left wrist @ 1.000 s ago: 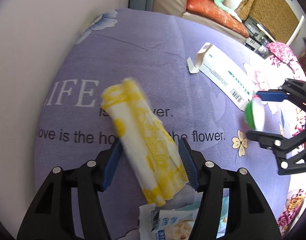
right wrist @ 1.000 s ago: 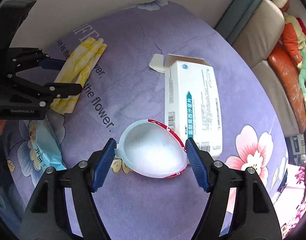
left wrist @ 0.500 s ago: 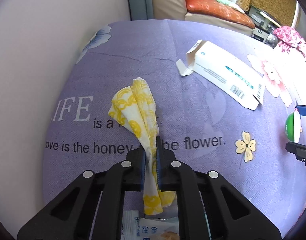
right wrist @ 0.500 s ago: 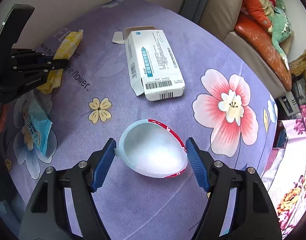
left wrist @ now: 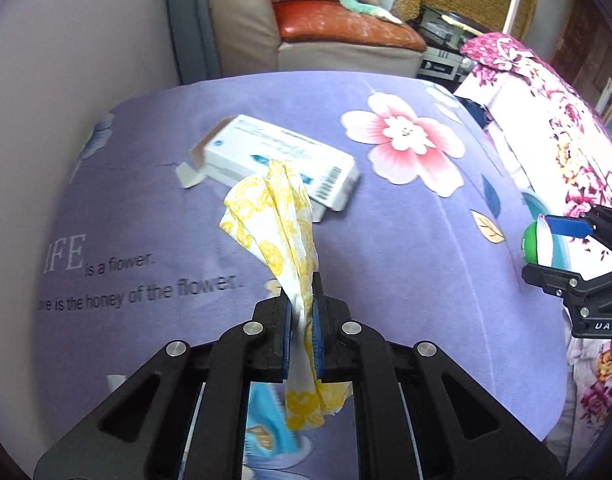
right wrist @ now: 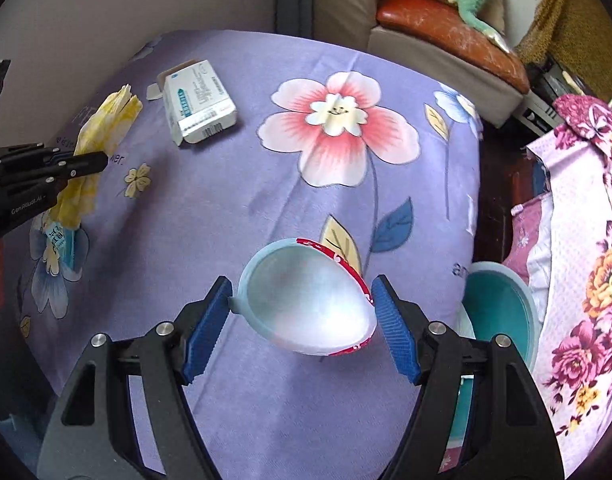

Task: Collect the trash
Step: 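Carry the napkin and lid over the teal bin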

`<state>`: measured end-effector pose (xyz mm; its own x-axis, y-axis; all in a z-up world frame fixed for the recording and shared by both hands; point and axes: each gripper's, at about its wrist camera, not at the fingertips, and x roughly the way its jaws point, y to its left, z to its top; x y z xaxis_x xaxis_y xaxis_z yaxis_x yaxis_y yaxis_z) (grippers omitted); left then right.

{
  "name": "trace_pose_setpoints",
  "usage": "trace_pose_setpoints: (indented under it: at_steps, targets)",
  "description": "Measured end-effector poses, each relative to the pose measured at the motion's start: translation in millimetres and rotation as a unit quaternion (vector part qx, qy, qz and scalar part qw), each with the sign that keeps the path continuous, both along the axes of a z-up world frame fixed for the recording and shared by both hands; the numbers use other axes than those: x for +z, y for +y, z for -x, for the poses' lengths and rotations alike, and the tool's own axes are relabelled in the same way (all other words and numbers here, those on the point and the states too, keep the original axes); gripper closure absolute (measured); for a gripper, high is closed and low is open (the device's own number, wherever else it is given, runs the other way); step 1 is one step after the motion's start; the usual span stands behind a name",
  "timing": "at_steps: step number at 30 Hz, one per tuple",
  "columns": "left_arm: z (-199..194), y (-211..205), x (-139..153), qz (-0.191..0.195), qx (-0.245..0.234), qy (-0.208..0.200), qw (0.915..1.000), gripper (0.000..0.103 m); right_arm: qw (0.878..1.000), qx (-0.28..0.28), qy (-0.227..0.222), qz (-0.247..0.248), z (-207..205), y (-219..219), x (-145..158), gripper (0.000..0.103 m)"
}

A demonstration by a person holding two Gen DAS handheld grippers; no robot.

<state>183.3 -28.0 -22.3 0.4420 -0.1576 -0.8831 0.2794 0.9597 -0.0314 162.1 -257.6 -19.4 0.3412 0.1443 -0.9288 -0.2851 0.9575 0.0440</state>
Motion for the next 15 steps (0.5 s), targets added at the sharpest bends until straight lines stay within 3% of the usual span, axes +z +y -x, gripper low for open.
trace_pose_setpoints:
  at_steps: [7, 15]
  targets:
    - [16, -92, -2, 0.015, -0.072, 0.008, 0.9973, 0.094, 0.996, -0.083, -0.012, -0.006, 24, -78, 2, 0.034]
    - [32, -203, -5, 0.021, -0.154, 0.013, 0.9878, 0.094, 0.986, -0.166, -0.018, -0.019, 48, -164, 1, 0.034]
